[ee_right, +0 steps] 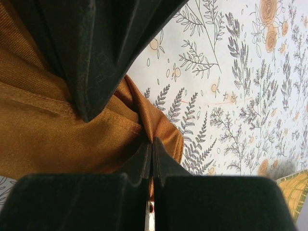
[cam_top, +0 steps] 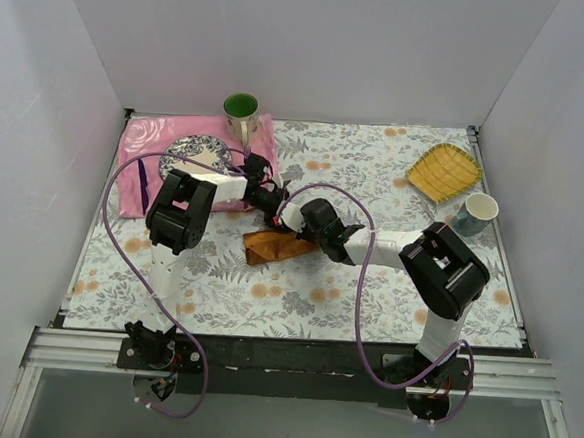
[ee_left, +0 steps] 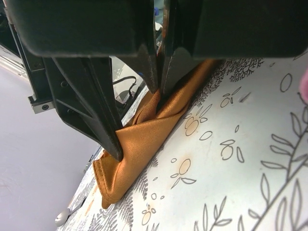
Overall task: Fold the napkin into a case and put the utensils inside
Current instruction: Stuff the top corner of the smaller-rectangle-folded napkin into the folded napkin.
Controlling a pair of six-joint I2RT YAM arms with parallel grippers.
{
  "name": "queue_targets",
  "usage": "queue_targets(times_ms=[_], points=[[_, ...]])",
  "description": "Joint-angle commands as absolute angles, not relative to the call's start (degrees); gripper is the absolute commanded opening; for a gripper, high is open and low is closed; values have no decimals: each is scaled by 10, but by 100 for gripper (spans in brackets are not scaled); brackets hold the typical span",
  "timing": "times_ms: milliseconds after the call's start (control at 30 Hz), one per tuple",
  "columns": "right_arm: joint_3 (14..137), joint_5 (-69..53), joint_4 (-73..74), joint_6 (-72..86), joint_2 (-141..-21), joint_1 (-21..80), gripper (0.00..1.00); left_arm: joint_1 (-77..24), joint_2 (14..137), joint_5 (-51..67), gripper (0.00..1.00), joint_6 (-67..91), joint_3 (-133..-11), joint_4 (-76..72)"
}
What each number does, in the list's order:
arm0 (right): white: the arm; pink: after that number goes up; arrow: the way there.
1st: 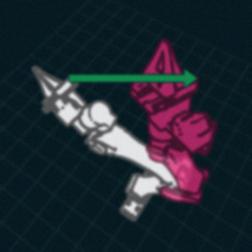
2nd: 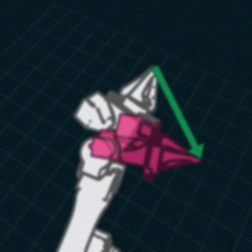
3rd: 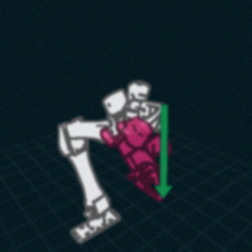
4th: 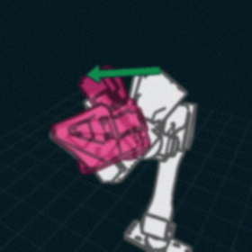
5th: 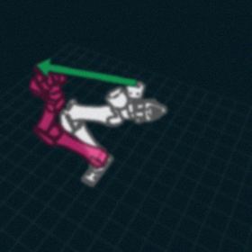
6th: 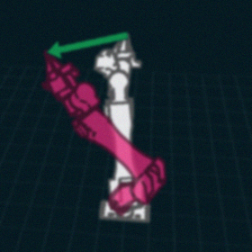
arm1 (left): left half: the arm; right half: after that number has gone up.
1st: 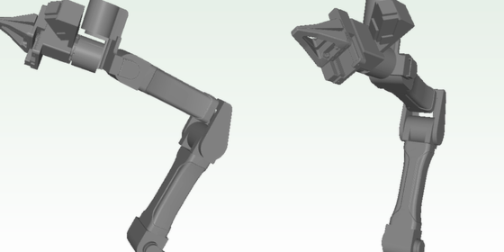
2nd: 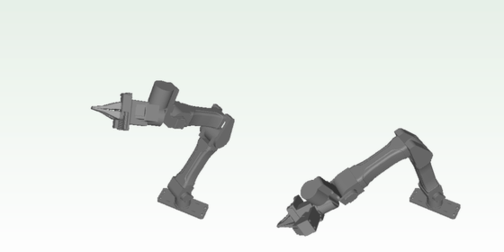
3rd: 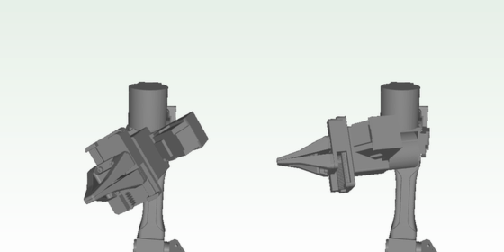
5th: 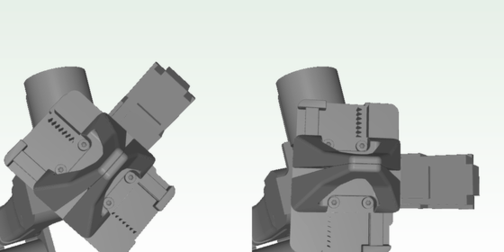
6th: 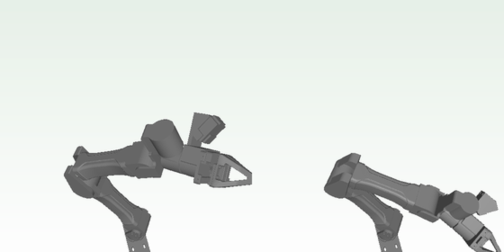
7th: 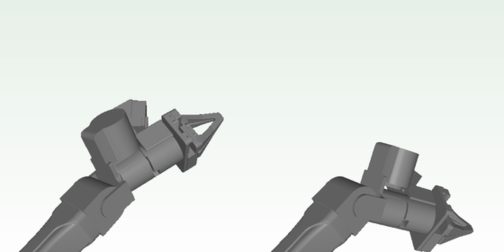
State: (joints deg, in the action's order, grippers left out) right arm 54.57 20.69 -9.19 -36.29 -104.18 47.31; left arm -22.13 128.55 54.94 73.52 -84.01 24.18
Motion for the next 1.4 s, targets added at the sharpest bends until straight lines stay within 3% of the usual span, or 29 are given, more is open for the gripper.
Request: queue_targets(times_ms=[0,333,433,533,567,667,933,1133,1367], points=[[546,199,-106,-366,-1014,475,1,-220,1237,553,0,730,-859,222],[545,197,-109,-373,-1006,475,3,-211,1269,514,0,725,-847,211],[549,197,-104,-368,-1001,475,14,-206,1287,514,0,735,-836,213],[567,197,-83,-347,-984,474,32,-205,1294,509,0,735,-829,216],[581,191,-64,-339,-979,475,45,-205,1294,509,0,734,-825,216],[608,176,-29,-307,-972,471,65,-205,1296,504,0,730,-823,217],[688,77,100,-250,-967,444,76,-205,1303,498,0,723,-821,229],[650,99,63,-265,-985,442,91,-206,1307,500,0,724,-824,231],[631,134,5,-286,-1023,442,94,-206,1310,501,0,721,-824,234]])
